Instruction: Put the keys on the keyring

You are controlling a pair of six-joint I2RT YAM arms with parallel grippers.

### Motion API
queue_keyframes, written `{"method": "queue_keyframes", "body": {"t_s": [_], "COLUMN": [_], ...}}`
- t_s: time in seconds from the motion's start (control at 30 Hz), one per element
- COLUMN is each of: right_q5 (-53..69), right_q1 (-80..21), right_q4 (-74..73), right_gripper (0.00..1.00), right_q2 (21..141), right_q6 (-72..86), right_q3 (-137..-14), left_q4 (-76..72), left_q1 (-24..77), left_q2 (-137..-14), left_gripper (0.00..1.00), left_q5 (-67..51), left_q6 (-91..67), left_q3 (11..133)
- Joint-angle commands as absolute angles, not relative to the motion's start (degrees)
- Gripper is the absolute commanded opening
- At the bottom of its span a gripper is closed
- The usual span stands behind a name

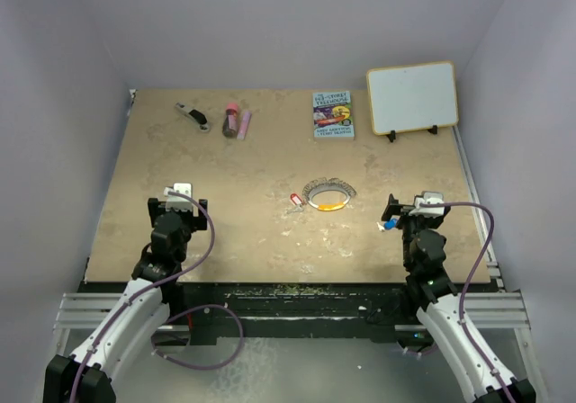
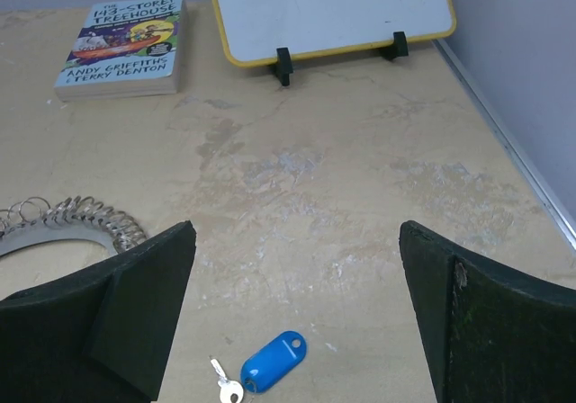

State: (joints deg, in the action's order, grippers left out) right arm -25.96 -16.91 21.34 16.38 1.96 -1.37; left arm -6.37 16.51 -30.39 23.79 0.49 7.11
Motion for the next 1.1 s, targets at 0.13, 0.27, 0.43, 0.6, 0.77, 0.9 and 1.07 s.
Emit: {"method": "queue_keyframes", "body": {"t_s": [0.13,0.27,0.43,0.6,0.77,0.9,1.07], "right_q5": [-26.58,-26.61,-26.48,-26.59,-29.60,-35.80,-22.81], "right_q1": [-16.79,-16.79,-16.78,-16.79,-16.79,-16.79,-16.79], "right_q4": [23.44,23.72,24.09,23.39,19.34,18.09,7.63], "right_gripper": [1.00,1.00,1.00,1.00,1.00,1.00,1.00], "right_q2": [15.38,15.79,16.42,15.44,15.75,27.63,46.92], "right_q6": [1.76,1.74,1.75,1.72,1.29,5.14,10.25], "right_q3": [-1.23,-1.18,-1.26,-1.20,-5.44,-18.22,-38.45], "left_q4": [-9.06,-9.05,-9.05,-8.40,-1.72,0.67,1.64], "left_q1": [16.36,16.35,16.43,16.40,16.43,16.37,16.36], "left_q2": [-30.14,-30.06,-30.06,-29.58,-31.50,-32.61,-32.08], "left_gripper": [0.98,0.98,0.98,0.98,0.98,0.98,0.98], "left_q5": [23.38,23.31,22.85,19.70,14.89,7.30,-4.09], "left_q6": [-0.18,-0.18,-0.07,1.97,7.53,16.80,15.43], "left_q3": [6.88,6.78,6.85,8.27,19.25,25.15,28.29]}}
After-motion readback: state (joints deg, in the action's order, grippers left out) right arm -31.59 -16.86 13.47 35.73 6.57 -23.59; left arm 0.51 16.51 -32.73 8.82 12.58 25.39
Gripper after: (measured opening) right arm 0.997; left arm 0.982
